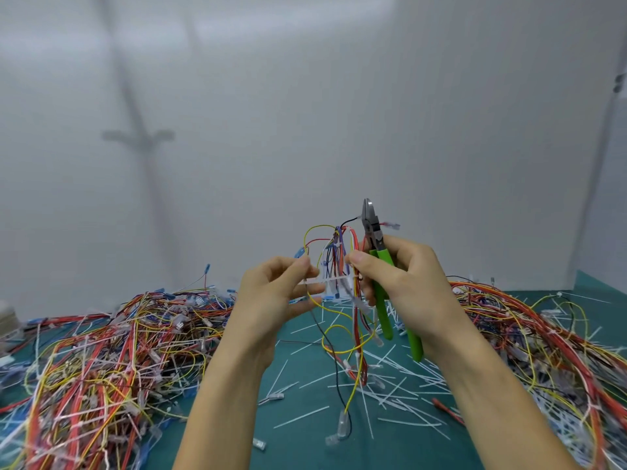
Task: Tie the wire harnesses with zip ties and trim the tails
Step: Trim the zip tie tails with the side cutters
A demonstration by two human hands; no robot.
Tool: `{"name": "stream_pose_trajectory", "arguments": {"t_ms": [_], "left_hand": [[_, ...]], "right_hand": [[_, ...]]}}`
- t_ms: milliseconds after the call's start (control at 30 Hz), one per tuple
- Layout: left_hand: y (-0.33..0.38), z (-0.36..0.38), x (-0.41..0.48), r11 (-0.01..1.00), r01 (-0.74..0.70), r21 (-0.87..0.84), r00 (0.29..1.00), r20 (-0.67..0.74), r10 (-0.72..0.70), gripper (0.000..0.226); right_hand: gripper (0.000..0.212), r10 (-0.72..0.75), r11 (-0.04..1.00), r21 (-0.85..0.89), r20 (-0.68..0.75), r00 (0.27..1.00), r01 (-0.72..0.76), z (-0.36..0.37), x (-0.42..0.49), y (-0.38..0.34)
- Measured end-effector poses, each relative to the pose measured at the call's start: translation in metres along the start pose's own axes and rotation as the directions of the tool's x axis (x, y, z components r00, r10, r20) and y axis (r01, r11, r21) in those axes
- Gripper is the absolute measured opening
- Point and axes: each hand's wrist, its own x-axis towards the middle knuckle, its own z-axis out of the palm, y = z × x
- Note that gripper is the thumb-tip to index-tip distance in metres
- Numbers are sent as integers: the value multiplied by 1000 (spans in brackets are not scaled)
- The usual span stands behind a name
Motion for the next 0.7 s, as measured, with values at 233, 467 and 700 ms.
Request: {"name": "stream_pose_trajectory", "arguments": {"t_ms": [233,467,700], "left_hand": [[0,-8,0,754,-215,621,917,-138,374,21],[11,12,-12,826,-471,310,881,218,420,12],[9,9,-14,808,-389,442,902,362,236,23]], "right_hand": [[18,38,999,38,19,999,-39,-6,0,-2],[10,7,1000,13,49,999,-8,-6,-1,0],[6,-42,998,38,34,999,40,-6,1,3]]}}
